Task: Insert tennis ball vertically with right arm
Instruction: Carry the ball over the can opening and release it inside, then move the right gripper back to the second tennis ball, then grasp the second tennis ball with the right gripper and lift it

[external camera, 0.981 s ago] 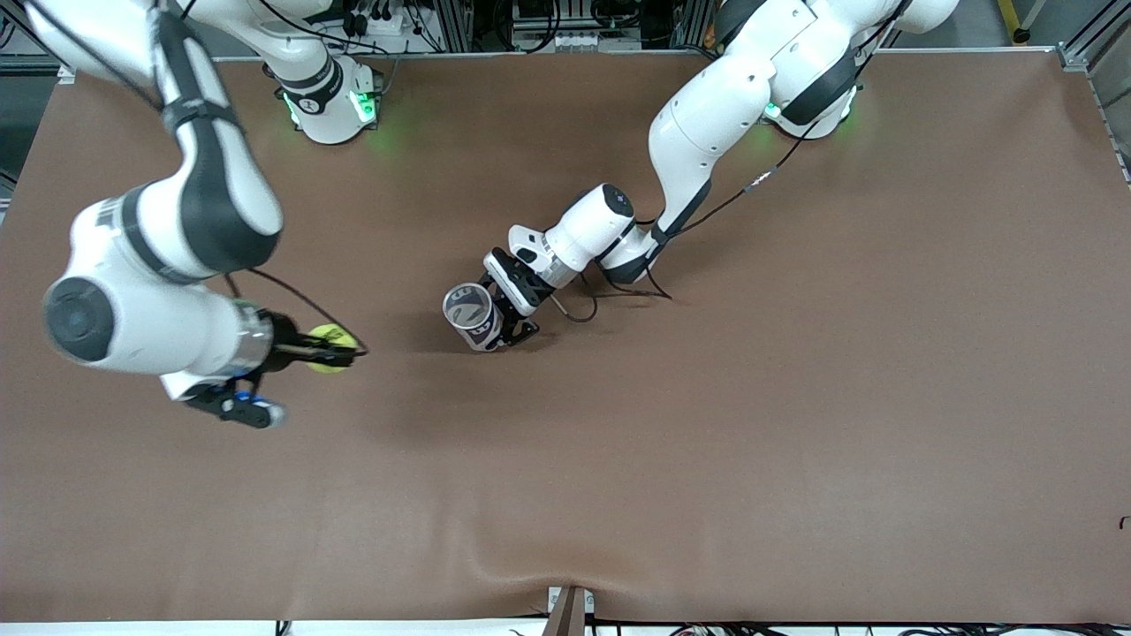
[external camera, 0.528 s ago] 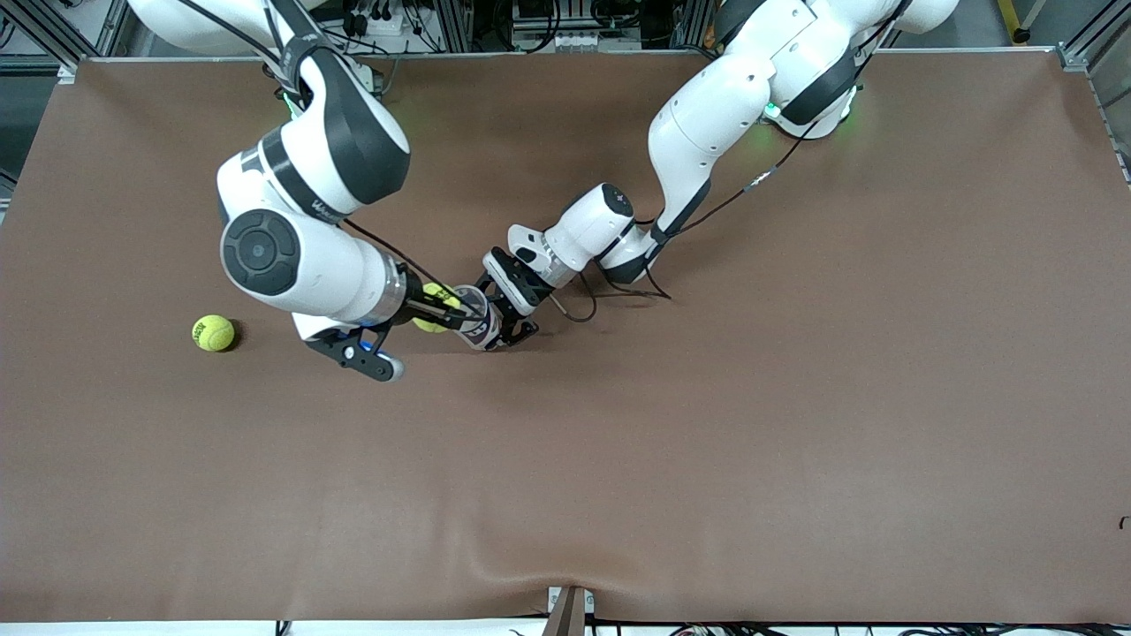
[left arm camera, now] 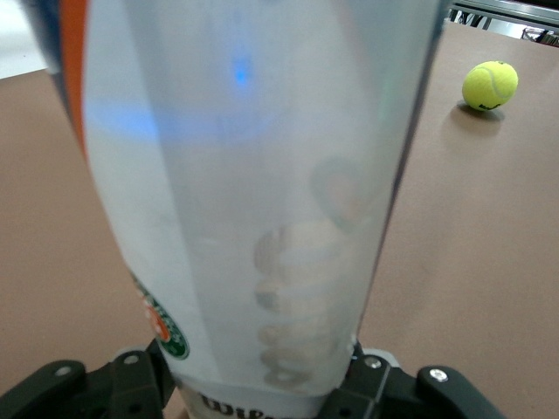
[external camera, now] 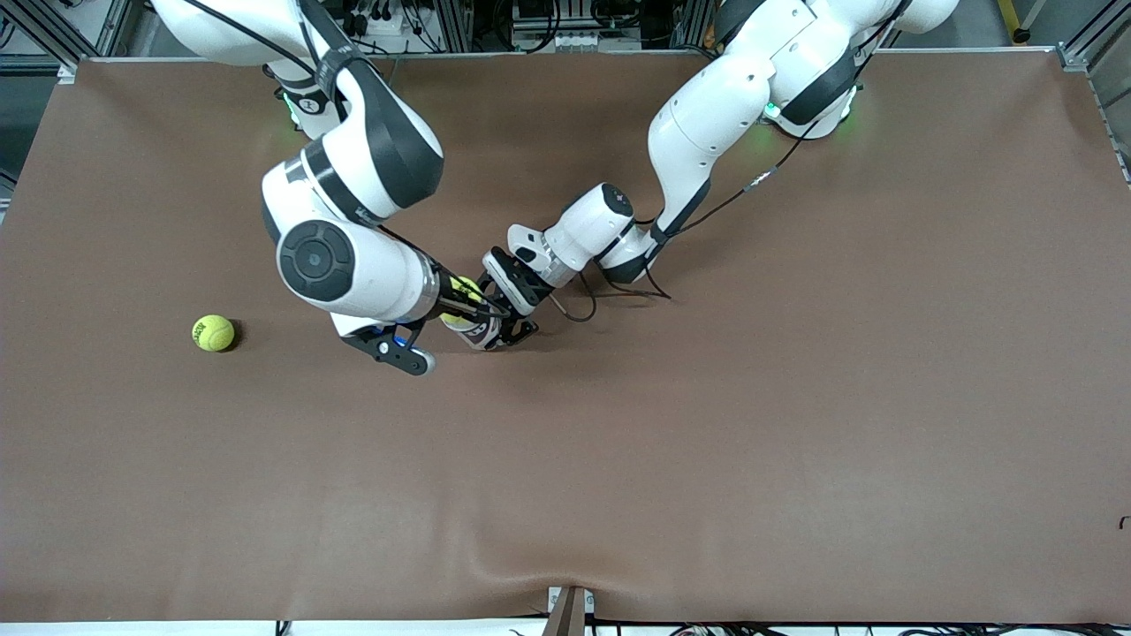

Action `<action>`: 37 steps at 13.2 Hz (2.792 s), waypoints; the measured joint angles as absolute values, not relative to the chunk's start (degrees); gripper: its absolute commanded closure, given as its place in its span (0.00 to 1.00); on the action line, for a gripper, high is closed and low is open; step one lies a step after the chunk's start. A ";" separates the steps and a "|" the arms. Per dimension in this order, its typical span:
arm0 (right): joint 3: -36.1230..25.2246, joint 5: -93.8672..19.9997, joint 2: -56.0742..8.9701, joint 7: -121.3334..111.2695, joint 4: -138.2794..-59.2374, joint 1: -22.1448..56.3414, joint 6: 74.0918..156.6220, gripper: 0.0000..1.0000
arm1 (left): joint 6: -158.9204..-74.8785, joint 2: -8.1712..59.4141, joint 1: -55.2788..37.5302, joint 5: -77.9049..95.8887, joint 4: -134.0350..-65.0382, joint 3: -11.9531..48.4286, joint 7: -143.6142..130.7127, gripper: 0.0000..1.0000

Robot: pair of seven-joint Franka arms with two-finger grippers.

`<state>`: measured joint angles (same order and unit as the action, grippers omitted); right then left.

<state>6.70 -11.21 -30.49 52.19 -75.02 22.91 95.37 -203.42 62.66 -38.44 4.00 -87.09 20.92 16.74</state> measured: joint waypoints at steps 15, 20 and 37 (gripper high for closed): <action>5.35 -8.97 -30.60 54.42 -76.06 21.96 96.85 0.00 | -203.30 62.72 -38.93 3.98 -87.22 20.90 16.74 0.27; 4.54 -5.78 -30.02 34.38 -73.29 10.00 95.13 0.00 | -203.30 62.73 -40.11 3.98 -87.25 20.92 16.74 0.25; 4.28 7.73 -30.59 -1.15 -102.74 -14.88 116.58 0.00 | -203.39 62.71 -38.61 -4.09 -86.85 20.38 17.10 0.23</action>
<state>4.28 7.73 -30.59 -1.15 -102.74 -14.88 116.58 -203.39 62.71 -38.61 -4.09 -86.85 20.38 17.10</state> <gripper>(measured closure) 0.000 0.229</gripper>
